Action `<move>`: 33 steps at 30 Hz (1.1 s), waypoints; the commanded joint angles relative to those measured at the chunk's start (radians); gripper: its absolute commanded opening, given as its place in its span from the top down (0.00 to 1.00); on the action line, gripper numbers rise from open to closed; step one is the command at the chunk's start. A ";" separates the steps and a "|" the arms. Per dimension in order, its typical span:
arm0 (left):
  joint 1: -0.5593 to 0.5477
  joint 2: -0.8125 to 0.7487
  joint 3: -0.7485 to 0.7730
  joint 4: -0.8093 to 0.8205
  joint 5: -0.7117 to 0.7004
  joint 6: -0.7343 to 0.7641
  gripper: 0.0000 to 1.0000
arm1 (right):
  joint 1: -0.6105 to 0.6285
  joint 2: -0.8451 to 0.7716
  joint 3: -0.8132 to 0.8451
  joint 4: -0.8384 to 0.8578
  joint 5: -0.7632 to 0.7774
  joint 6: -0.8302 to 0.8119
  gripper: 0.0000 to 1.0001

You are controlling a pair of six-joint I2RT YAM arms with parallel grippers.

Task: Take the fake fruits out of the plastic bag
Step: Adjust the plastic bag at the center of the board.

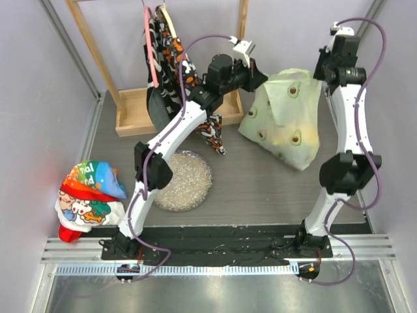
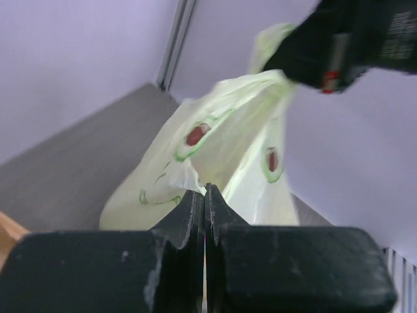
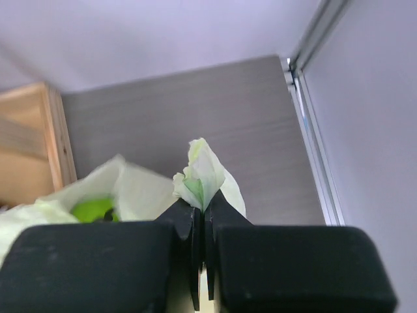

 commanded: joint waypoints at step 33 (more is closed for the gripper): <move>-0.016 -0.696 -0.759 -0.274 0.199 0.230 0.29 | -0.067 -0.712 -0.469 -0.375 -0.232 -0.410 0.14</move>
